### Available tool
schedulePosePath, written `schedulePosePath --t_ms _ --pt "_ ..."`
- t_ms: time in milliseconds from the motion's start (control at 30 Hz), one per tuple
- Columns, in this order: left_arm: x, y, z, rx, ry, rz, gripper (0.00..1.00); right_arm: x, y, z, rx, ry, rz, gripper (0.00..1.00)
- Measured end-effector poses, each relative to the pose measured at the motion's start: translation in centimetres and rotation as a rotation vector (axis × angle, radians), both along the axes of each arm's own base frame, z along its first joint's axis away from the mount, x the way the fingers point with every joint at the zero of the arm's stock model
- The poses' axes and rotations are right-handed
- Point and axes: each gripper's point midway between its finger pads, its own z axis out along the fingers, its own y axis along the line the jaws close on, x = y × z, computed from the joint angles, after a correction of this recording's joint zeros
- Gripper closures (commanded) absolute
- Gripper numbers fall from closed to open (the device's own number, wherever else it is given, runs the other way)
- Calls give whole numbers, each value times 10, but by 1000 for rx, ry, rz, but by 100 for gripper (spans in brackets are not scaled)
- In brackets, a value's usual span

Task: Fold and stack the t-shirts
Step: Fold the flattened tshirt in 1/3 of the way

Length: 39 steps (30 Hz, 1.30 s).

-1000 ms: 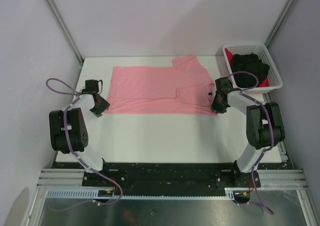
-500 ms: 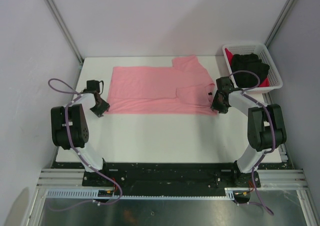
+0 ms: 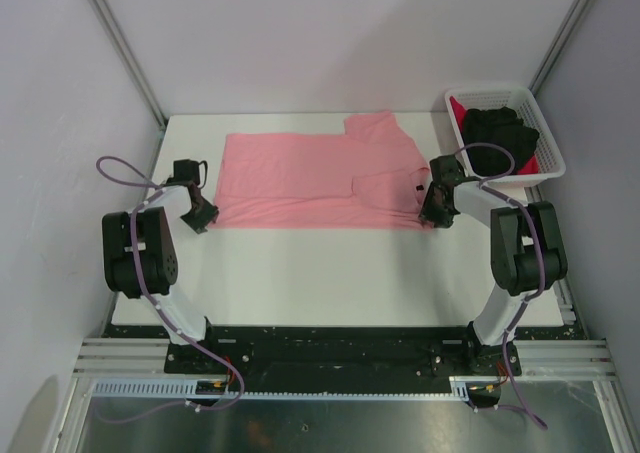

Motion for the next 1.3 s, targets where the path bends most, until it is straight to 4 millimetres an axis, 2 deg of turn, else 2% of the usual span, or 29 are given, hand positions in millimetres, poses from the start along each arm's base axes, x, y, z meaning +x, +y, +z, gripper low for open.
schedulePosePath --t_ms 167,233,300,467,633,733,967,1167,1300 --pt "1 2 0 7 1 3 68 4 1 0 5 -13 -2 92" --pt "2 2 0 9 0 4 72 5 3 0 16 -16 -6 98" --pt "4 2 -1 9 -2 4 77 5 3 -1 18 -17 -11 100" --pt "6 2 0 7 -10 6 97 5 4 0 22 -16 -13 100" --pt "6 3 1 9 -15 14 100 2 5 1 34 -5 -15 100" --pt "-4 5 2 23 3 29 100 -7 8 3 56 11 -14 100" --pt "-50 9 3 65 72 72 100 -48 16 20 146 23 -34 100" --pt "-102 11 3 102 140 108 100 -106 22 18 239 77 -71 100" --pt "-124 13 12 126 134 133 100 -142 25 16 292 108 -103 100"
